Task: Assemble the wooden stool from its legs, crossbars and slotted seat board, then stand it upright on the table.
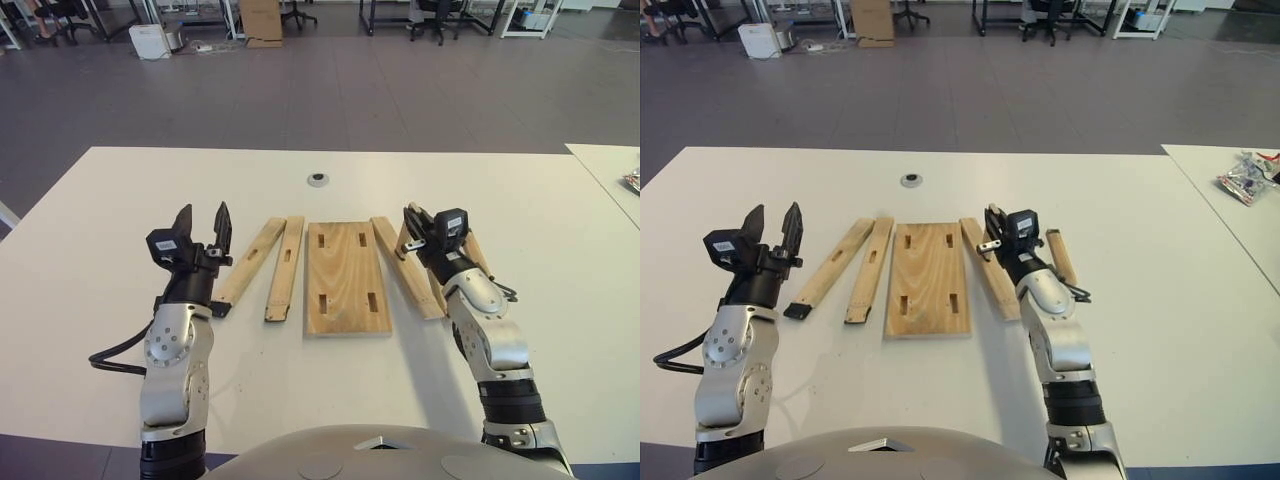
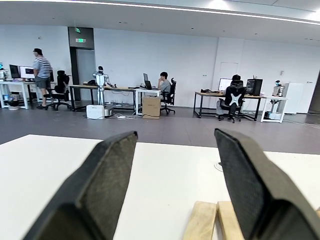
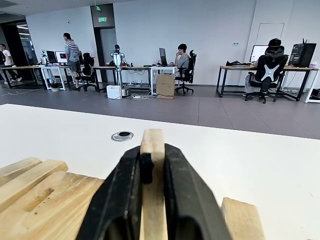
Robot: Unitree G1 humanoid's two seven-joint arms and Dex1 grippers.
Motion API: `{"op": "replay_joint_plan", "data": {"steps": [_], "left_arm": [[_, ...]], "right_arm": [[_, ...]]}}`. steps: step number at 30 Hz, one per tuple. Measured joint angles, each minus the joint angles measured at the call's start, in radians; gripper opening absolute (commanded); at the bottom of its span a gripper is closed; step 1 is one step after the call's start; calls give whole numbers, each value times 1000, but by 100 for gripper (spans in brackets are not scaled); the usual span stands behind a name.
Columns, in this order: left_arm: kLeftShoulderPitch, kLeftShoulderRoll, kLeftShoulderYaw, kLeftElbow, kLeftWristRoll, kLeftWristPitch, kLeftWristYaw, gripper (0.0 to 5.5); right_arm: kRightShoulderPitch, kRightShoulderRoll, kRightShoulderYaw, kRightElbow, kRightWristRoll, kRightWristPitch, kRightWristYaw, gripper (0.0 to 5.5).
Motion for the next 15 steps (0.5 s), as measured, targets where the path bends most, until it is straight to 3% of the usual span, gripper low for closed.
{"op": "replay_joint_plan", "data": {"steps": [2,7,13,15], "left_arm": [[-1,0,-1,0,0,-3,-1,283],[-7,2,12,8,0,-21,-2,283],[7,-3,8,7,10,-27,0,283],[17,-12,0,7,20,-35,1,283]], "right_arm": [[81,0,22,75,-22,77,-4,127],[70,-9,28,65,-56,103,-8,214],[73,-58,50,-42,-77,260,0,332],[73,-83,53,-80,-91,322,0,332]]}}
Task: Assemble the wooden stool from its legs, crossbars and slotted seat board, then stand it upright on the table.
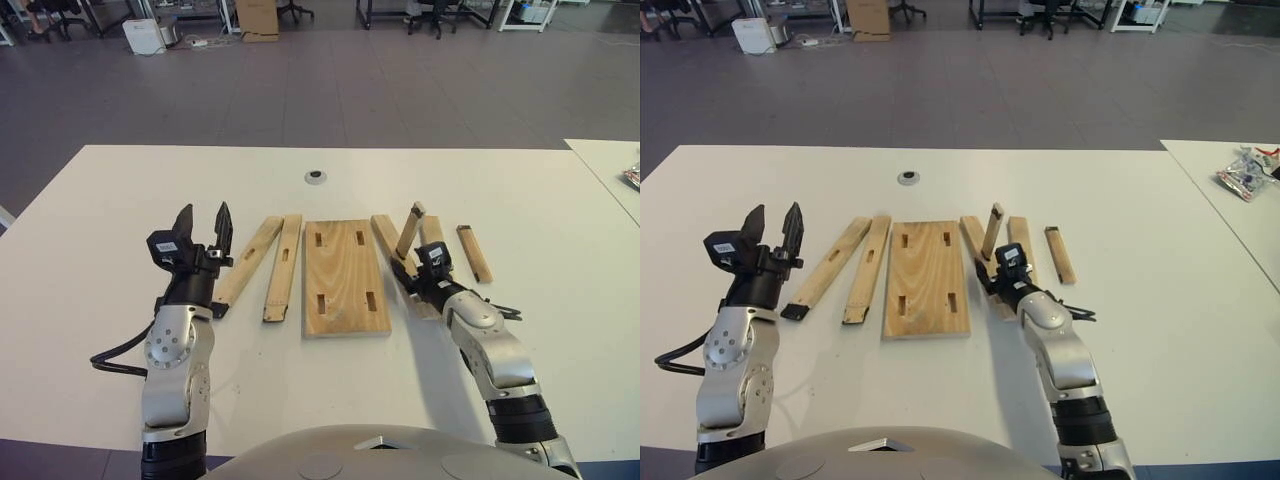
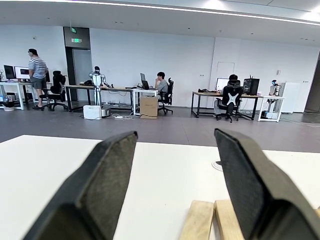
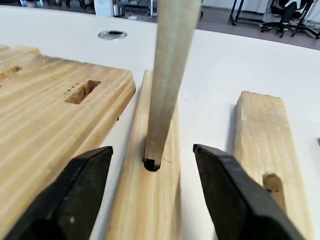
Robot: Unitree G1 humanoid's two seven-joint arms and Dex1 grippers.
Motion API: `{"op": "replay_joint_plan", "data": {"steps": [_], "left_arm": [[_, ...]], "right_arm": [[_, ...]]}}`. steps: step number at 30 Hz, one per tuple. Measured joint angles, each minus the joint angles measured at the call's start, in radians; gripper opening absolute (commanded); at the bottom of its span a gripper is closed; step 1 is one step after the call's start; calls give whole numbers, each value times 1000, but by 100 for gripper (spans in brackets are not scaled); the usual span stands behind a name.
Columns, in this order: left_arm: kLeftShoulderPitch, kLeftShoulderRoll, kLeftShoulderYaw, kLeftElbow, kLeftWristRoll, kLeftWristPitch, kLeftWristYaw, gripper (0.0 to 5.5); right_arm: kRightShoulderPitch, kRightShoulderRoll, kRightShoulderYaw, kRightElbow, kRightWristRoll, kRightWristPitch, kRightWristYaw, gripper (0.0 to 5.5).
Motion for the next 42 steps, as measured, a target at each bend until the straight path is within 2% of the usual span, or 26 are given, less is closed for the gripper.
{"op": "replay_joint_plan", "data": {"steps": [9,16,19,21,24,27,29,32,35,38,42], "left_arm": [[50,-40,-19,-27,19,-12,33,283],[69,-59,-30,-42,32,-25,47,283],[60,-44,-29,-44,36,-3,35,283],[45,6,-17,-51,9,26,-7,283],[-33,157,88,-65,-203,107,-176,283],[-206,289,181,-35,-435,238,-283,339],[-368,364,184,6,-602,359,-367,373],[-520,426,173,51,-795,507,-447,422],[-690,458,175,82,-1031,637,-459,472],[-781,475,197,144,-1238,722,-413,476],[-807,479,209,181,-1353,759,-341,476]], "right_arm": [[-5,-77,-9,-97,35,283,67,332],[-42,-141,1,-125,52,408,108,215],[-50,-142,1,-116,49,403,102,211],[-68,-136,-6,-82,43,375,93,211],[-186,-86,-107,26,105,296,101,210],[-417,-67,-207,88,238,228,193,210],[-560,-59,-219,82,396,275,327,210],[-660,-67,-253,72,588,368,457,210],[-738,-77,-297,80,714,428,514,210],[-767,-86,-329,95,822,508,517,210],[-763,-101,-332,66,951,603,535,210]]}}
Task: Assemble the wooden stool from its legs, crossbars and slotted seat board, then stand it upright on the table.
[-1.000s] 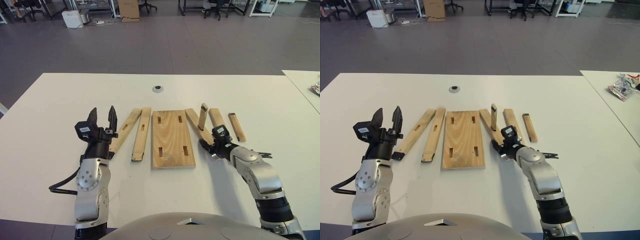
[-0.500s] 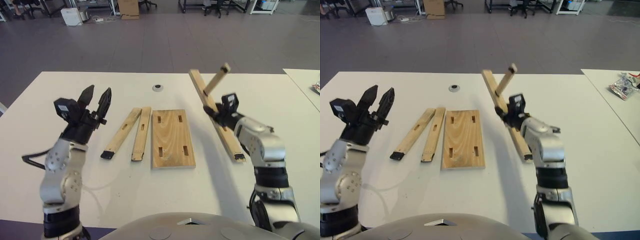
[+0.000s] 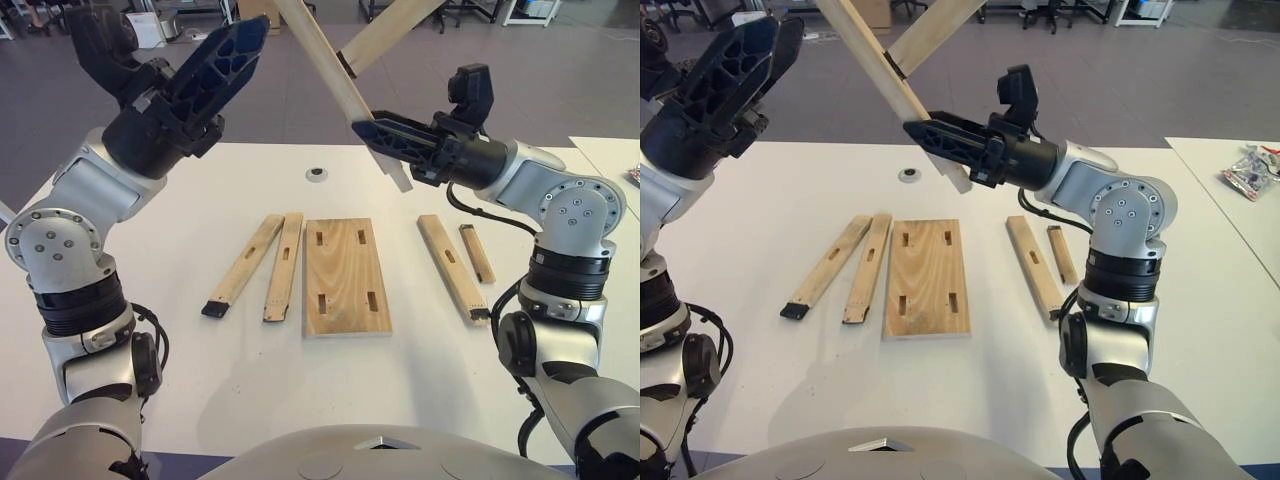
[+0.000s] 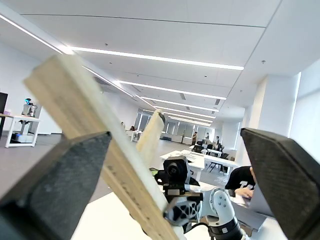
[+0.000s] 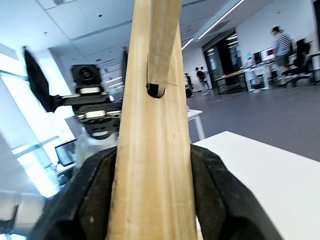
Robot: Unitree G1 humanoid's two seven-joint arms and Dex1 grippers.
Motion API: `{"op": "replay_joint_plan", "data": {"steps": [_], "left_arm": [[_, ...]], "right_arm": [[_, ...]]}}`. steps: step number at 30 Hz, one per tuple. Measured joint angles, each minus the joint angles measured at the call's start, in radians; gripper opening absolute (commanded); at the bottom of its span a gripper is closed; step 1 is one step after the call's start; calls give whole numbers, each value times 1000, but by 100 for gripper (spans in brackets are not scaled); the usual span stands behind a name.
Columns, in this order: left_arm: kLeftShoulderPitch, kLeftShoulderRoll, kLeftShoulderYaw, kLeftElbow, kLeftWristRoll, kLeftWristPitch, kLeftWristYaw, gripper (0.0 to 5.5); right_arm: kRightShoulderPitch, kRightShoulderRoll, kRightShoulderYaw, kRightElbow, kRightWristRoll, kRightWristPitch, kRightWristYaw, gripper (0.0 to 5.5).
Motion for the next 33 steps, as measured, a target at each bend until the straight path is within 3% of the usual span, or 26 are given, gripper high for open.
{"op": "replay_joint_plan", "data": {"steps": [11,25,31,33], "left_arm": [[-1,20,1,16,-147,48,81,476],[106,54,-25,-27,-180,104,55,209],[109,51,-29,-26,-143,88,42,206],[126,51,-29,-19,-87,73,14,206]], "right_arm": [[51,-51,44,-70,176,92,4,210],[114,-78,113,-111,181,62,12,209],[124,-79,124,-110,166,31,7,209],[128,-78,138,-106,133,3,4,270]]}}
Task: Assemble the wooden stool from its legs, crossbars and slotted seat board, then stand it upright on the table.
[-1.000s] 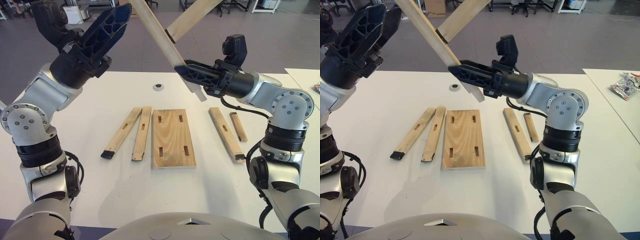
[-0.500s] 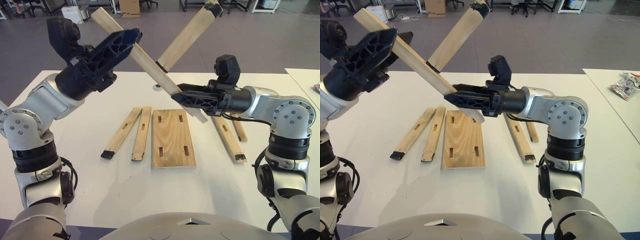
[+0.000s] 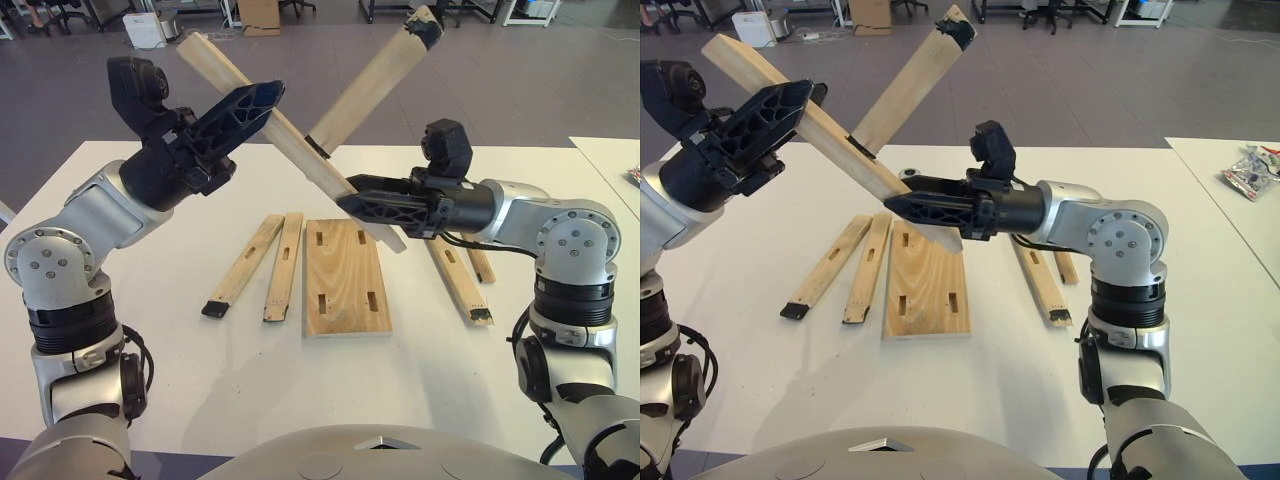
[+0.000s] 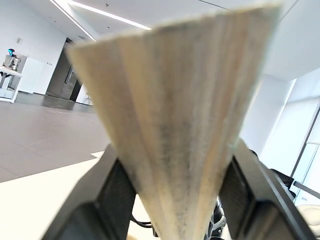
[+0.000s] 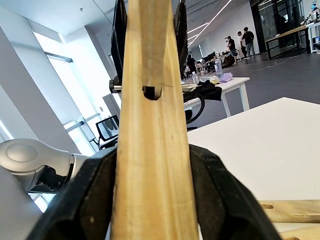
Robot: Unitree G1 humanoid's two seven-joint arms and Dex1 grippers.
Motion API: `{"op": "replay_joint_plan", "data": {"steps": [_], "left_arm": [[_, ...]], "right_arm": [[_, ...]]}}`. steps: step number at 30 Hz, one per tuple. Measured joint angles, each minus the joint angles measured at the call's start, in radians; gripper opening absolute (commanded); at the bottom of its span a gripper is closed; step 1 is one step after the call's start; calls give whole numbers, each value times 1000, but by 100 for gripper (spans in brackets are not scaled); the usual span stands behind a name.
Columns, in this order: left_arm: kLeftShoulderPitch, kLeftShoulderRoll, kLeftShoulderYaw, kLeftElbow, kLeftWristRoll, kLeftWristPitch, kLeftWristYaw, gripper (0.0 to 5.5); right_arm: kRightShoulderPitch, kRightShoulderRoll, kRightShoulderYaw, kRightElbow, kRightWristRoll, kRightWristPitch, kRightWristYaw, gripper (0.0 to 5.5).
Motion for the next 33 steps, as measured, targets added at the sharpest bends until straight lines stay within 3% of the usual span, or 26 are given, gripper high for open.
{"op": "replay_joint_plan", "data": {"steps": [5,9,14,25,33], "left_arm": [[106,29,-2,14,309,-92,-74,206],[203,82,-19,0,595,-208,-146,206],[278,81,-31,-40,753,-377,-304,206],[393,97,-19,-70,713,-451,-696,206],[399,125,-85,-89,755,-446,-790,206]], "right_arm": [[50,-55,-6,79,-139,-97,-11,375],[104,-124,-20,173,-287,-223,5,390],[127,-130,-38,278,-382,-303,4,390],[121,-153,-81,351,-435,-348,15,390],[83,-152,-97,364,-445,-348,14,390]]}}
